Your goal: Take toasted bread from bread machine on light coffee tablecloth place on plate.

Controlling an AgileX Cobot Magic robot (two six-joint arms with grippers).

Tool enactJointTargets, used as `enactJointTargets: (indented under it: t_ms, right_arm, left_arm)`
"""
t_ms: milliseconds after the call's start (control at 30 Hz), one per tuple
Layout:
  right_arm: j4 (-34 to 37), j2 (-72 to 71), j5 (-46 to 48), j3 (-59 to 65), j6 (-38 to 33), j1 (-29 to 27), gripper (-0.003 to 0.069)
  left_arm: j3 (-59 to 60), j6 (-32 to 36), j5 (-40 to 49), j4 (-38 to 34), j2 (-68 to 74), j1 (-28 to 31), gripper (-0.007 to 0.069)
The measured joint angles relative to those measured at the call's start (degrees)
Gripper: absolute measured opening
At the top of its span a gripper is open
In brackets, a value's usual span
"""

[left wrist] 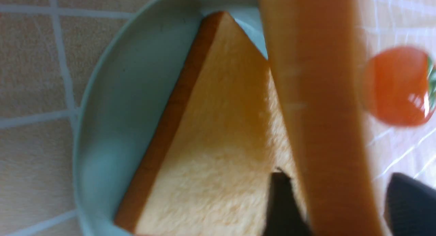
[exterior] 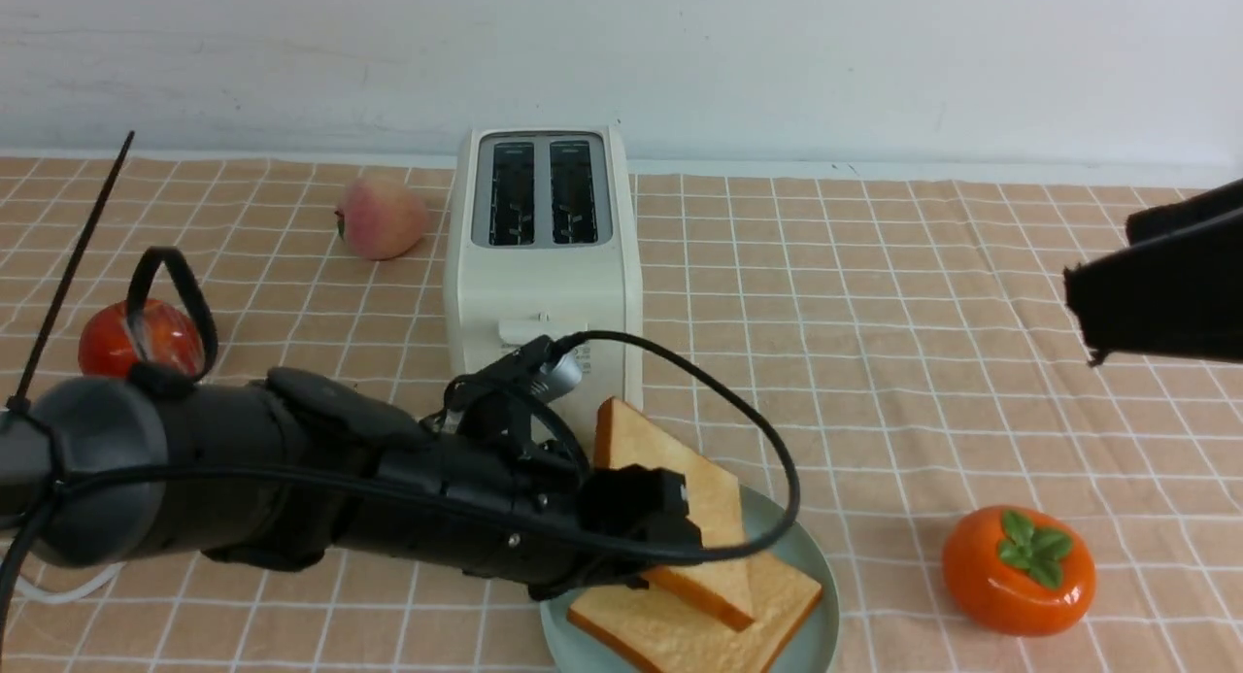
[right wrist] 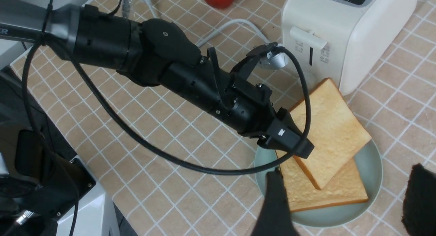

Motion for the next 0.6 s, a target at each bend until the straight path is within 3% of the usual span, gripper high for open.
enactJointTargets:
  t_ms: [67, 100, 133, 167, 267, 300, 400, 533, 600]
  right_arm:
    - [-0.1, 0.0, 0.0, 0.0, 0.0, 0.0, 0.0477]
    - [-0.1, 0.0, 0.1, 0.0, 0.0, 0.0, 0.0477]
    - [-0.1, 0.0, 0.1, 0.0, 0.0, 0.0, 0.0477]
    - [-0.2, 0.0, 0.1, 0.0, 0.0, 0.0, 0.0476]
    - [-0.2, 0.0, 0.1, 0.0, 0.0, 0.0, 0.0474]
    - [-0.4, 0.0, 0.1, 0.0, 0.0, 0.0, 0.0472]
    - [-1.9, 0.0, 0.1, 0.0, 0.1, 0.0, 0.0457]
    - [-7.3, 0.4, -0.9, 0.0, 3.1, 0.0, 0.0398]
    - [-11.1, 1.2, -2.2, 0.2, 5.8, 0.0, 0.0346]
  left_arm:
    - [0.0, -1.3, 0.3, 4.7, -0.9, 0.4, 0.0517]
    - [0.0, -5.1, 1.7, 12.7, -3.0, 1.8, 0.0597]
    - [0.0, -5.1, 1.9, 12.7, -3.0, 2.0, 0.0604]
    - [0.0, -11.1, 3.8, 21.2, -5.8, 4.1, 0.0647]
    - [-0.1, -20.1, 7.5, 31.7, -9.6, 7.4, 0.0658]
    - [-0.1, -27.1, 11.8, 39.6, -12.4, 9.9, 0.065]
    - [-0.1, -41.1, 19.6, 53.7, -17.6, 13.8, 0.0603]
    - [-0.1, -54.6, 26.8, 68.6, -23.7, 15.6, 0.05]
    - [-0.1, -58.2, 28.5, 73.2, -26.9, 15.7, 0.0433]
